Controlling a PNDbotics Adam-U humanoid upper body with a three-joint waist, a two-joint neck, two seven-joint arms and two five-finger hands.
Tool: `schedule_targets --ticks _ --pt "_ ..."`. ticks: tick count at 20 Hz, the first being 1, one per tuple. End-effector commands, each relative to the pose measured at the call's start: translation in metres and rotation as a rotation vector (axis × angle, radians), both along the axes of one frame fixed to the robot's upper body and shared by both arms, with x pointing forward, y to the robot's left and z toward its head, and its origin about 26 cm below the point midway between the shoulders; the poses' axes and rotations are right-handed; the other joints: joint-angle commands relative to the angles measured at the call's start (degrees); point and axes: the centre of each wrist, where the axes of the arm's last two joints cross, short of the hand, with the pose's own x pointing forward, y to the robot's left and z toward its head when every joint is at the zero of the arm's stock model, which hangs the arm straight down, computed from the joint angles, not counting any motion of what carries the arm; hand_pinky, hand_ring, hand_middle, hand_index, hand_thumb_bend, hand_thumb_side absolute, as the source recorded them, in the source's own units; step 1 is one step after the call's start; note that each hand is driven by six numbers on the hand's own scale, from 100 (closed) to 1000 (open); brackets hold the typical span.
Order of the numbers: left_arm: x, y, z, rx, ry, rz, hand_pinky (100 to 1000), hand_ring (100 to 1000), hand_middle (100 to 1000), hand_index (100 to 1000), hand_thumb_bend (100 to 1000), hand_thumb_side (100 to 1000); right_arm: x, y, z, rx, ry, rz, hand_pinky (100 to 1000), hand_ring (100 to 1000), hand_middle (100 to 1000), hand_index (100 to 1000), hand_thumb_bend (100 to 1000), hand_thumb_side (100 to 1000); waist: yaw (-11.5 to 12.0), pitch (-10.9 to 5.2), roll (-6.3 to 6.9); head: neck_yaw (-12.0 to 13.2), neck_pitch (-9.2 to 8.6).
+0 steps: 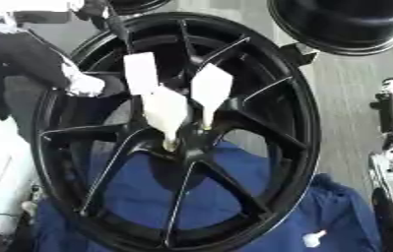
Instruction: Pull the pin out of the wheel hub.
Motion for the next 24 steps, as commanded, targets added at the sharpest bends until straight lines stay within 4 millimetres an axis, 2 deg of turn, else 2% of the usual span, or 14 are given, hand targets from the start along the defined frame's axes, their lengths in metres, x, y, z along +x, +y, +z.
schedule_targets --ticks 1,7,12,19,24 --pt "0.006 0.000 0.006 0.041 0.004 0.072 912 848 786 822 478 535 -0.001 -0.006 0.010 -0.022 -0.018 -0.007 824 622 587 777 100 809 -0.2 -0.99 0.24 0.3 -0.80" --pt "0.016 -0.006 0.000 0.068 -0.002 0.073 911 842 774 809 447 591 0.000 -0.005 0.009 -0.020 -0.015 -0.005 824 622 587 777 100 812 -0.4 -1.00 0.45 0.6 -0.70" --pt "0.017 -0.011 0.000 0.073 -0.007 0.068 912 840 772 806 460 602 -0.001 -0.006 0.007 -0.016 -0.009 -0.010 824 622 585 776 100 814 -0.6 -0.96 0.61 1.0 -0.70" --pt "0.022 -0.021 -0.004 0.089 -0.011 0.062 912 839 770 801 461 582 0.000 -0.004 0.007 -0.016 -0.009 -0.002 824 622 586 776 100 819 -0.9 -0.84 0.65 1.4 -0.78" --pt "0.025 -0.026 -0.004 0.092 -0.020 0.064 906 835 766 777 394 529 0.000 -0.003 0.006 -0.014 -0.005 0.001 825 623 587 777 100 823 -1.1 -0.66 0.69 1.7 -0.85"
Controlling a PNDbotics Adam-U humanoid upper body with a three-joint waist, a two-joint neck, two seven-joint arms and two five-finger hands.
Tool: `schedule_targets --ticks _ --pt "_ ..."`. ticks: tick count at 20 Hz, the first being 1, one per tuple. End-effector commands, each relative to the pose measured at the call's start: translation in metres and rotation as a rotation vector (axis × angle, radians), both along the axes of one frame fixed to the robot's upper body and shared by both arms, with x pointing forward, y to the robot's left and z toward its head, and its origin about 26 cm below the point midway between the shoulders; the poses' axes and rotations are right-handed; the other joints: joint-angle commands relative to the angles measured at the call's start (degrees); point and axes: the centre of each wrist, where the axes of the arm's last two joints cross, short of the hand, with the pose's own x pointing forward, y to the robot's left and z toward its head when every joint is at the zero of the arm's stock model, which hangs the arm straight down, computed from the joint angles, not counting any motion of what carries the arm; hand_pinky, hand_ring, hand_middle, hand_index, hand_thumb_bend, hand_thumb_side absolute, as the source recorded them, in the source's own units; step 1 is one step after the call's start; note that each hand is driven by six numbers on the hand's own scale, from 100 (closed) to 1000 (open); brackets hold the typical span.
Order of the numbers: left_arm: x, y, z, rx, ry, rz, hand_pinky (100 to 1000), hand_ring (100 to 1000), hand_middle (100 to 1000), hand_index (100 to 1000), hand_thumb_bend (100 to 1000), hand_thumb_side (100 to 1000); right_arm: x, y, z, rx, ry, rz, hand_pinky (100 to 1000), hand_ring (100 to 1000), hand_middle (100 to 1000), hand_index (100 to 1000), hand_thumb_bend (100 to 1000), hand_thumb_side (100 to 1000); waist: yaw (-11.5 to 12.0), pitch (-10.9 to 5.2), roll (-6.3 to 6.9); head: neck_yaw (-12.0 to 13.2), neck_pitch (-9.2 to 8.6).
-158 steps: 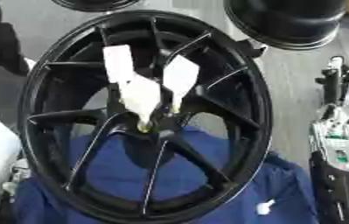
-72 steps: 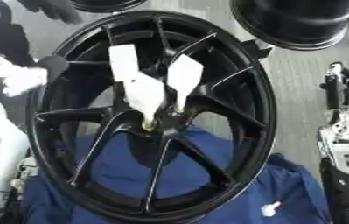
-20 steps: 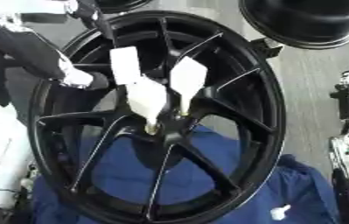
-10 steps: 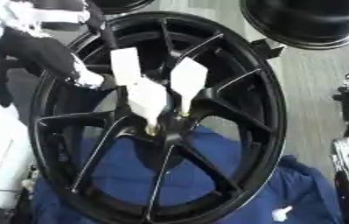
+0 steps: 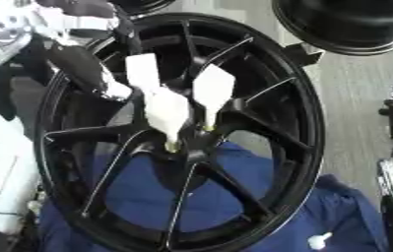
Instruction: Pull the pin out of the wheel hub.
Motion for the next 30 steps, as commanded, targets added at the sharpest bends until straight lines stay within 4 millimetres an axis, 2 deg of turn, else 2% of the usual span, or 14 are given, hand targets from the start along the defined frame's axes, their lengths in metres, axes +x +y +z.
schedule_targets --ticks 1,9,15,19,23,26,30 --pt "-0.0026 -0.0018 0.0127 -0.001 -0.025 0.019 906 834 766 774 387 527 -0.0001 -0.0046 0.0081 -0.017 -0.014 -0.001 825 622 586 776 100 823 -0.1 -0.94 0.19 0.3 -0.71" --pt "-0.0027 -0.0082 0.0147 -0.014 -0.027 0.020 903 831 763 761 364 547 0.0006 -0.0032 0.0068 -0.014 -0.007 0.004 825 623 587 777 100 830 -0.4 -0.75 0.31 0.7 -0.85" --pt "-0.0006 -0.0090 0.0119 -0.004 -0.029 0.034 892 820 752 639 350 436 0.0005 -0.0039 0.0073 -0.013 -0.007 -0.002 826 623 586 777 100 830 -0.5 -0.70 0.41 0.9 -0.78" --pt "-0.0007 -0.0093 0.0112 0.006 -0.041 0.039 890 818 750 626 357 412 0.0002 -0.0042 0.0069 -0.013 -0.006 -0.004 827 623 586 777 100 831 -0.4 -0.76 0.49 1.0 -0.69" --pt "0.0006 -0.0096 0.0078 0.014 -0.024 0.034 880 810 738 591 343 288 0.0000 -0.0042 0.0058 -0.012 -0.001 -0.005 827 624 586 777 100 833 -0.3 -0.79 0.48 1.1 -0.65" --pt "-0.0014 -0.0107 0.0070 0.015 -0.012 0.022 875 804 727 573 303 287 -0.0004 -0.0051 0.0047 -0.009 0.003 -0.012 828 624 586 777 100 834 -0.3 -0.81 0.47 1.2 -0.63" --pt "-0.0042 -0.0114 0.0059 0.013 0.008 0.007 859 792 698 533 195 276 -0.0003 -0.0051 0.0045 -0.008 0.004 -0.015 828 624 586 778 100 836 -0.2 -0.82 0.46 1.2 -0.61"
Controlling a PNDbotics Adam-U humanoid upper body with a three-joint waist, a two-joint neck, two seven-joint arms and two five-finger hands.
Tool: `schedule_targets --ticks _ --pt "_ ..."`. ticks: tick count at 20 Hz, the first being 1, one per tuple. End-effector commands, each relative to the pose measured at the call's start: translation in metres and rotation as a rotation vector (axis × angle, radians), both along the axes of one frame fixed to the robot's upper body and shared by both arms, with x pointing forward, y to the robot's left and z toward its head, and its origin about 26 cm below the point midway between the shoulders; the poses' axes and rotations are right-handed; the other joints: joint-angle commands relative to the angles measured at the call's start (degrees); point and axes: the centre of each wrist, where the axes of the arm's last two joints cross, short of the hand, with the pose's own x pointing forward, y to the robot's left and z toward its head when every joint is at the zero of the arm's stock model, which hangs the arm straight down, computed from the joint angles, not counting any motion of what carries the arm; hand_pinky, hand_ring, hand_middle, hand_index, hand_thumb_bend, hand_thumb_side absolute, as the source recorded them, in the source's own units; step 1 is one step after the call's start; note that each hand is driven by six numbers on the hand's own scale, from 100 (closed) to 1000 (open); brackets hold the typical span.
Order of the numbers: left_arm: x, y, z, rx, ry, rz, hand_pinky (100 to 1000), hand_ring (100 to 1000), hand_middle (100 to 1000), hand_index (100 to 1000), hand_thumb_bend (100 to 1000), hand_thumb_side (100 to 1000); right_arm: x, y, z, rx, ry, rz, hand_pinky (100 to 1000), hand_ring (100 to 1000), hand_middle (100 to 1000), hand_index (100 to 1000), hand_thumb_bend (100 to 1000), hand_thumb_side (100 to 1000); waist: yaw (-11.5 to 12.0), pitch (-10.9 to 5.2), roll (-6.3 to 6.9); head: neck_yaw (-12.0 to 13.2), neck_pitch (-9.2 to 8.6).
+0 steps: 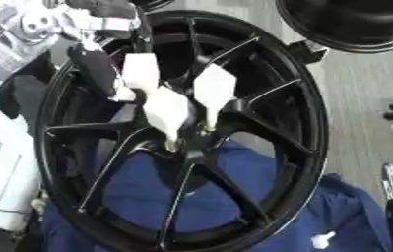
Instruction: Pull the pin out of the wheel hub.
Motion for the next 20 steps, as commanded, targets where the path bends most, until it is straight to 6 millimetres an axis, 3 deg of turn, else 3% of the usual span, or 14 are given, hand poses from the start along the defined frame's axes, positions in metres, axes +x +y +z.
schedule_targets --ticks 1,9,16,20 --pt "-0.005 0.003 0.009 0.000 0.014 0.018 854 788 692 524 173 276 0.000 -0.005 0.010 -0.016 -0.019 -0.012 828 624 586 778 100 836 0.1 -1.18 0.10 0.2 -0.57" --pt "-0.012 0.008 0.019 -0.024 0.004 0.017 835 769 661 438 119 290 0.000 -0.006 0.010 -0.017 -0.013 -0.018 829 625 586 779 100 837 0.3 -1.37 0.04 0.2 -0.46" --pt "-0.026 0.017 0.043 -0.076 -0.053 -0.001 830 760 648 404 100 273 0.000 -0.006 0.011 -0.020 -0.016 -0.018 830 624 585 779 100 830 0.4 -1.59 -0.05 0.2 -0.33" --pt "-0.042 0.033 0.064 -0.137 -0.090 -0.020 824 755 640 398 100 260 0.001 -0.007 0.015 -0.031 -0.022 -0.018 830 624 585 779 100 815 0.6 -1.85 -0.16 0.0 -0.16"
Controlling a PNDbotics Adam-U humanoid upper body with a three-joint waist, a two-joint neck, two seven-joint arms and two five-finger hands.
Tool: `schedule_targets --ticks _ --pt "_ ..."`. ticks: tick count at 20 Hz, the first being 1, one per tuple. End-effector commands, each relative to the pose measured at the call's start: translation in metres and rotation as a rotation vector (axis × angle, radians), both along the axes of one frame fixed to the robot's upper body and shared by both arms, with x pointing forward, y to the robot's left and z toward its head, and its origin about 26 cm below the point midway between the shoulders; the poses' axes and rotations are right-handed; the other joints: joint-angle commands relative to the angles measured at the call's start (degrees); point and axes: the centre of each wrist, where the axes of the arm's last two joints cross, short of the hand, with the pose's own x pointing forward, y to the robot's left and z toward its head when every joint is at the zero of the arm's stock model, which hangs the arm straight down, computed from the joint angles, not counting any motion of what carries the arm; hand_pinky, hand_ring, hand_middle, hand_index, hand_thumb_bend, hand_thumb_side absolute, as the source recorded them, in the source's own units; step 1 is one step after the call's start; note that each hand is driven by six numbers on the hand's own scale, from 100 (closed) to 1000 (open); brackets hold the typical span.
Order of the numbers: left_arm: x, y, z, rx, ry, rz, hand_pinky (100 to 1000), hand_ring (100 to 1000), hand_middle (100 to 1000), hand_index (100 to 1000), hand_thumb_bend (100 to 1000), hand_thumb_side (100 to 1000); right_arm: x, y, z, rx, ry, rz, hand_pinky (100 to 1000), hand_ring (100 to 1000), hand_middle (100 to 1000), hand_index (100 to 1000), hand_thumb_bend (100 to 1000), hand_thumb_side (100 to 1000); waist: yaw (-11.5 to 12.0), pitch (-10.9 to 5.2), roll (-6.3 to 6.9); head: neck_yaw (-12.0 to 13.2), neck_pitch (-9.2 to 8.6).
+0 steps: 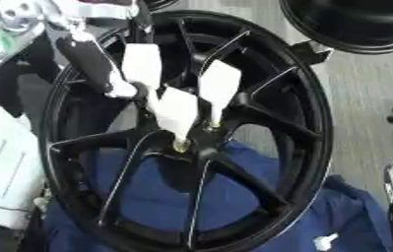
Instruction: Pull the pin out of the wheel hub.
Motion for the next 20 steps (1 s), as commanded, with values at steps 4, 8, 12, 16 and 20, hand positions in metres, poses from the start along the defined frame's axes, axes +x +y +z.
schedule_targets --ticks 4,8,12,16,20 --pt "-0.029 0.040 0.043 -0.113 -0.028 0.037 816 749 632 392 100 256 0.001 -0.009 0.017 -0.043 -0.029 -0.012 831 624 585 779 100 811 0.4 -1.88 -0.15 -0.6 0.23" --pt "-0.047 0.070 0.057 -0.177 -0.044 0.052 807 742 623 385 100 253 -0.001 -0.011 0.016 -0.042 -0.024 -0.020 831 624 585 779 100 813 0.9 -1.92 -0.31 -1.2 0.30" --pt "-0.061 0.103 0.060 -0.222 -0.050 0.112 800 738 618 383 100 250 -0.001 -0.013 0.016 -0.041 -0.024 -0.028 831 624 585 779 100 806 1.3 -1.88 -0.63 -1.7 0.22" --pt "-0.063 0.145 0.050 -0.285 -0.058 0.245 792 734 614 383 100 249 -0.002 -0.017 0.019 -0.044 -0.033 -0.040 832 623 585 780 100 797 1.5 -1.69 -0.88 -1.7 0.27" --pt "-0.055 0.185 0.029 -0.318 -0.042 0.412 795 736 617 390 100 250 -0.002 -0.019 0.022 -0.044 -0.044 -0.052 832 623 584 780 100 791 1.6 -1.44 -1.17 -1.5 0.09"
